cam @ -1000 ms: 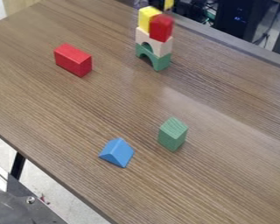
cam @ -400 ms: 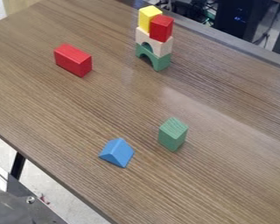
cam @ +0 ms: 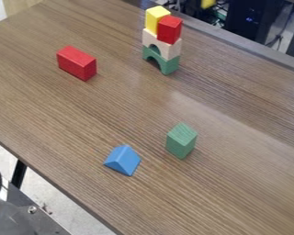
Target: Remove the yellow cube from the tower and put in the middle of the table
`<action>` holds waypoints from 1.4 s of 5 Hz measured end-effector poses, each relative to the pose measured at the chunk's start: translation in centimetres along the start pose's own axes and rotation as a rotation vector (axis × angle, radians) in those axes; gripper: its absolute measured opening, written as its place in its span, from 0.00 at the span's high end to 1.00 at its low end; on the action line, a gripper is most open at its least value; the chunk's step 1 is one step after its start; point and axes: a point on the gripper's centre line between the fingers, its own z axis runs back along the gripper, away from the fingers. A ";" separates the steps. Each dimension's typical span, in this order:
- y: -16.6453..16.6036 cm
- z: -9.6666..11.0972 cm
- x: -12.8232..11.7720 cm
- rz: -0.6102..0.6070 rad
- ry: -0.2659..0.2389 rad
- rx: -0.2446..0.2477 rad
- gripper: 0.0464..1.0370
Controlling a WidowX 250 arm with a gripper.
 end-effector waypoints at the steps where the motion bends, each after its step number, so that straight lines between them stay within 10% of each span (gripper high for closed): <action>1: 1.1 -1.4 -4.5 -0.114 0.017 0.021 0.46; 4: 4.5 -10.1 -5.9 -0.139 -0.030 0.001 0.46; 6: 4.2 -11.2 -5.5 -0.126 -0.029 0.003 0.42; 7: 3.9 -10.9 -5.4 -0.124 -0.031 0.003 0.12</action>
